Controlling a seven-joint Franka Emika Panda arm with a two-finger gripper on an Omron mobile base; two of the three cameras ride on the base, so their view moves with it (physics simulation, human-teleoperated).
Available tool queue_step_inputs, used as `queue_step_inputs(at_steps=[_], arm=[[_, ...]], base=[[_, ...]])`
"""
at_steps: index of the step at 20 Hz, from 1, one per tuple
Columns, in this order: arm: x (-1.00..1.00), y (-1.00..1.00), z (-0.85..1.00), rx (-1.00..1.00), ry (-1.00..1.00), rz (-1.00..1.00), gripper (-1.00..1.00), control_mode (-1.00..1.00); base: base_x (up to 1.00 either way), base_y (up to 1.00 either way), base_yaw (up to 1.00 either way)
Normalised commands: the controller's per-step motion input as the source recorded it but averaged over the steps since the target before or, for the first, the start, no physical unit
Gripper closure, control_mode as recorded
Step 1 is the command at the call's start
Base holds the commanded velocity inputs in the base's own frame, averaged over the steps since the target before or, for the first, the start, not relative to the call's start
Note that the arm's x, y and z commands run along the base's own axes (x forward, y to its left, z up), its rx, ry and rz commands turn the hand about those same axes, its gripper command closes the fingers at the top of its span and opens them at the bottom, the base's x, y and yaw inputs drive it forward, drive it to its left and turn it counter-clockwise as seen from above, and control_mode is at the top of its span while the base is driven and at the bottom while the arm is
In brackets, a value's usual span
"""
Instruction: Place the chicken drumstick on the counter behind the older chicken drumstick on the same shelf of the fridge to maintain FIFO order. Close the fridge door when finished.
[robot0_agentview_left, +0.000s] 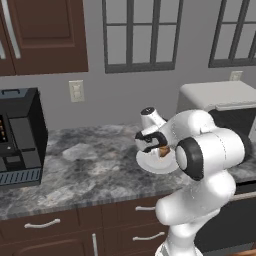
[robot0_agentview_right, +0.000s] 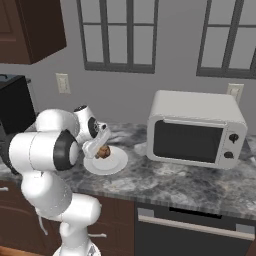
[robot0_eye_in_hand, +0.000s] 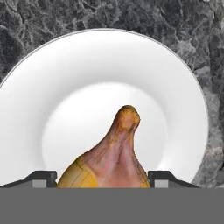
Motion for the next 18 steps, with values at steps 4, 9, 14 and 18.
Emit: queue_step_inputs(at_steps=[4, 9, 14, 18], arm=[[-0.79, 0.00, 1.00, 0.00, -0.23, 0.00, 1.00, -1.00], [-0.75, -0.04, 1.00, 0.06, -0.09, 0.00, 1.00, -1.00], [-0.68, -0.13, 1.00, 0.12, 0.00, 0.00, 1.00, -1.00], [-0.70, -0.13, 0.98, 0.12, 0.00, 0.00, 1.00, -1.00]], base=[[0.00, 0.00, 0.00], [0.00, 0.00, 0.00], [0.00, 0.00, 0.00], [0.00, 0.00, 0.00]])
